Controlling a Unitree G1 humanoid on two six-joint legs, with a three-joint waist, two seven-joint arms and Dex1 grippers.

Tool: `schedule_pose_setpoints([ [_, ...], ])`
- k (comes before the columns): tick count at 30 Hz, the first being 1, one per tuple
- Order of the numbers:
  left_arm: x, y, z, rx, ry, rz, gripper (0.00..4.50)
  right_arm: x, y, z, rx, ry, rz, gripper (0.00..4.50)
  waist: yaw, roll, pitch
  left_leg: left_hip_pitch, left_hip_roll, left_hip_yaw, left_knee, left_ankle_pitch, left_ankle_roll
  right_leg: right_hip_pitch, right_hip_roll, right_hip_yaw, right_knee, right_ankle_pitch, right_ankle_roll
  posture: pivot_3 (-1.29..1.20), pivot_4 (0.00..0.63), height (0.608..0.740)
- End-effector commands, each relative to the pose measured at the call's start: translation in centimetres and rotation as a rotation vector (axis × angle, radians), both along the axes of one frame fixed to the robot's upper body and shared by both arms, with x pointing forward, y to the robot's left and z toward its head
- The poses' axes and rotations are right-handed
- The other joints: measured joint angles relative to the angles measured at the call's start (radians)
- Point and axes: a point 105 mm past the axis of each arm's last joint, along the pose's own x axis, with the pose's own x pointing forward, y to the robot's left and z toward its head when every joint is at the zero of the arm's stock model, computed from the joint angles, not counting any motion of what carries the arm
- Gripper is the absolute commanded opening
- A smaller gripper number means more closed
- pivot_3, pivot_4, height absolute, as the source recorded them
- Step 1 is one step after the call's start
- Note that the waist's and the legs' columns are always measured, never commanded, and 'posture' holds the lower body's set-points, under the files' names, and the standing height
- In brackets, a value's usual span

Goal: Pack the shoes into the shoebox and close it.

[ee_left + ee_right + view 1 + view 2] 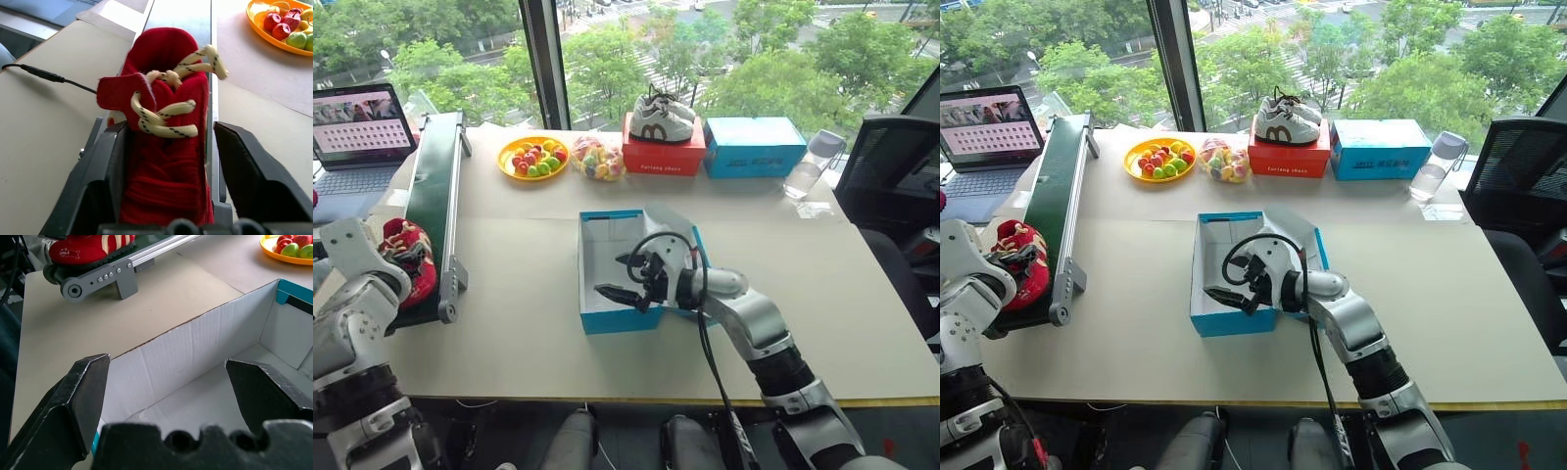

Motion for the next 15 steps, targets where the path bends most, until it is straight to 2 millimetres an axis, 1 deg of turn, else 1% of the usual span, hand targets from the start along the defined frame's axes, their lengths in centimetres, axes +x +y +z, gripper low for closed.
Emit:
schedule_pose_setpoints([
  [1, 0.17, -0.09, 1.56, 0.023, -0.04, -0.008, 1.3, 0.04, 0.12, 1.98, 0.03, -0.069, 0.007, 4.5, 0.0, -0.001, 0.0, 0.0, 0.0, 0.0, 0.0, 0.0, 0.0, 0.0, 0.0, 0.0, 0.0, 0.0, 0.0, 0.0, 0.15, 0.736],
  [3, 0.2, -0.15, 1.5, 0.019, -0.037, -0.008, 1.3, 0.06, 0.12, 2.04, 0.032, -0.071, 0.007, 4.5, -0.002, -0.003, 0.0, 0.0, 0.0, 0.0, 0.0, 0.0, 0.0, 0.0, 0.0, 0.0, 0.0, 0.0, 0.0, 0.0, 0.15, 0.736],
  [12, 0.29, -0.15, 1.55, 0.024, -0.042, -0.006, 1.3, 0.18, 0.15, 2.28, 0.041, -0.073, 0.0, 4.5, -0.001, -0.004, 0.0, 0.0, 0.0, 0.0, 0.0, 0.0, -0.001, -0.001, 0.0, 0.0, 0.0, 0.0, 0.0, 0.0, 0.15, 0.736],
  [14, 0.31, -0.07, 1.83, 0.025, -0.07, 0.0, 0.85, 0.2, 0.14, 2.27, 0.042, -0.073, -0.003, 4.5, -0.001, -0.004, 0.0, 0.0, 0.0, 0.0, 0.0, 0.0, -0.001, -0.001, 0.0, 0.0, 0.0, 0.0, 0.0, 0.0, 0.15, 0.736],
  [15, 0.33, -0.09, 1.92, 0.027, -0.077, -0.005, 0.7, 0.22, 0.13, 2.27, 0.042, -0.073, -0.005, 4.5, -0.001, -0.004, 0.0, 0.0, 0.0, 0.0, 0.0, 0.0, -0.001, -0.001, 0.0, 0.0, 0.0, 0.0, 0.0, 0.0, 0.15, 0.736],
])
